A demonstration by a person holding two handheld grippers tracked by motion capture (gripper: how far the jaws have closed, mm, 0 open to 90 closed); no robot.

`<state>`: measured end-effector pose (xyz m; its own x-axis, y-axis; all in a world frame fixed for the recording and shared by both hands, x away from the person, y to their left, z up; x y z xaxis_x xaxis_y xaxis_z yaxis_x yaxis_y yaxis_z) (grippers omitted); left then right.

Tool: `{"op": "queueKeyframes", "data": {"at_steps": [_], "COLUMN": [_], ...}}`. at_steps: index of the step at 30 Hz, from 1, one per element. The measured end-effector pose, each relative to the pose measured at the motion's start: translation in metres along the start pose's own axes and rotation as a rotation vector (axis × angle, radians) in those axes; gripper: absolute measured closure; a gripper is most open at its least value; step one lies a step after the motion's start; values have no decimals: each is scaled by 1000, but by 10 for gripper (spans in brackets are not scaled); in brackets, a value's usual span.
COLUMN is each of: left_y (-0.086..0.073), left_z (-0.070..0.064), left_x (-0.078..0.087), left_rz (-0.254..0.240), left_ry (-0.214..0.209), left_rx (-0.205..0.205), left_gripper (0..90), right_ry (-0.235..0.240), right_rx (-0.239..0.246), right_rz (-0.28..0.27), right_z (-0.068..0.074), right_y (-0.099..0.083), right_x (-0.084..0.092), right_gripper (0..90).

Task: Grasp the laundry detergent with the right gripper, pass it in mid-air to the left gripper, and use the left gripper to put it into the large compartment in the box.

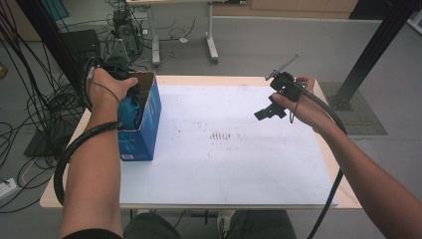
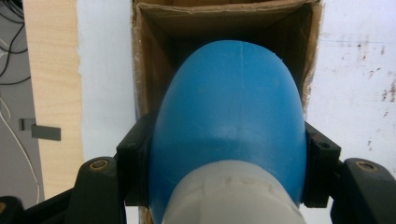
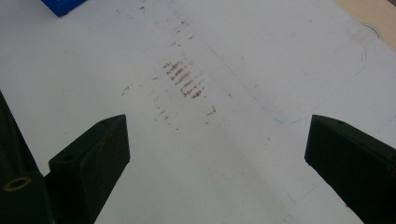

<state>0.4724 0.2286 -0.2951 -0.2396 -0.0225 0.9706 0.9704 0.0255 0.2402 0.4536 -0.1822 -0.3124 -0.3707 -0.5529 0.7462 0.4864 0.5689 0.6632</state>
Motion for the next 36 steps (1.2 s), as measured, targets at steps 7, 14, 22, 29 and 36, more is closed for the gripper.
{"op": "queueKeyframes", "data": {"at_steps": [7, 14, 22, 29, 36], "left_y": [-5, -8, -10, -11, -12], "left_z": [-1, -1, -3, -2, -1], "left_x": [-17, -27, -36, -42, -44], "left_rz": [3, 9, 17, 26, 27], "left_ry": [-5, -4, 0, -7, -6], "left_rx": [-5, -8, -18, -18, -21], "left_gripper": [365, 364, 364, 364, 364], "right_ry": [5, 4, 1, 0, 0], "right_rx": [-3, -7, -12, -19, -20], "right_rz": [3, 7, 11, 15, 17], "right_z": [1, -1, -2, -3, -4], "right_y": [-1, -4, -6, -8, -9], "right_x": [-3, -4, -4, -4, -5], "right_gripper": [67, 67, 67, 67, 67]}}
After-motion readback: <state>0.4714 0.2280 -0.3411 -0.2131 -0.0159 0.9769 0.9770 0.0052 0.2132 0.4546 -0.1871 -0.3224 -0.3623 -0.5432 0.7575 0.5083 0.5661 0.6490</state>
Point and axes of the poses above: each handheld gripper's, and its own axes: x roughly backward along the jaws, y roughly out of its top, z roughly to its left, the point moved 7 cm from there along -x, roughly forward along the jaws, and after that the axes turned 8 degrees about -z, right-handed, at the moved point
